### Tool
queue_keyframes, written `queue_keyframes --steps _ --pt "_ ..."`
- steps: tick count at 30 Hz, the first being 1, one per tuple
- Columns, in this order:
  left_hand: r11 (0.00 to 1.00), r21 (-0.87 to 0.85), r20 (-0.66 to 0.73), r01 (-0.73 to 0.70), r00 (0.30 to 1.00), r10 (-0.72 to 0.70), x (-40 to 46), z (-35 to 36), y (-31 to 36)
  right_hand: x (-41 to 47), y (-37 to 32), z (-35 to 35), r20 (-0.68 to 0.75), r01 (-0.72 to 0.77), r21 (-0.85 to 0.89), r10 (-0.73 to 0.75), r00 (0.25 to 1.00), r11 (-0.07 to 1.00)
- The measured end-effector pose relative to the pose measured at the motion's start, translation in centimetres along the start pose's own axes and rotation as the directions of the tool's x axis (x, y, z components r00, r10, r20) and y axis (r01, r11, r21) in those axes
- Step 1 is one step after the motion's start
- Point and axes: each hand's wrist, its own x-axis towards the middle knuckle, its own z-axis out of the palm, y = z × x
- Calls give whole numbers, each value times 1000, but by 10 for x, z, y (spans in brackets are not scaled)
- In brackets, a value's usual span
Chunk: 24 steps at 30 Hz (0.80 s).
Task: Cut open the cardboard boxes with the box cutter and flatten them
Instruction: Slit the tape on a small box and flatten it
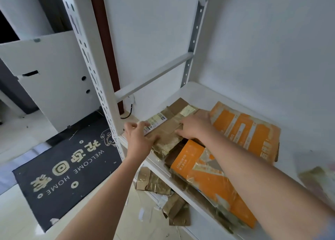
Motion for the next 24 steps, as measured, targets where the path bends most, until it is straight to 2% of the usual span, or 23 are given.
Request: queue_keyframes --steps 2,4,6,10,13,17,19,21,24 --pt "997 -75 -35 -4 999 2 6 -2 -1 4 -3 -4 30 3 20 -4 1000 1000" --pt "997 -61 -112 -41 993 34 13 -5 1 6 -5 -9 12 29 35 -29 999 999" --pt "998 -28 -133 -51 990 47 20 -7 3 8 -8 -12 -4 57 54 -57 998 997" --pt "998 56 7 29 1000 -29 20 -5 -8 12 -17 -10 46 56 -9 -55 997 998" --pt "974 225 28 21 999 -28 14 -3 -18 18 -25 -5 97 64 -118 -53 994 991" --pt "849 521 87 -83 995 44 12 0 -21 24 -30 -2 144 71 -214 -41 989 974" --pt "786 604 143 -131 988 55 11 0 -16 24 -31 -3 170 69 -238 -29 985 969" --pt "755 634 188 -169 980 62 10 -3 -9 21 -31 -7 150 60 -238 -24 988 969" --pt "767 600 233 -230 967 108 8 -8 2 12 -24 -13 -19 61 -163 -65 998 985"
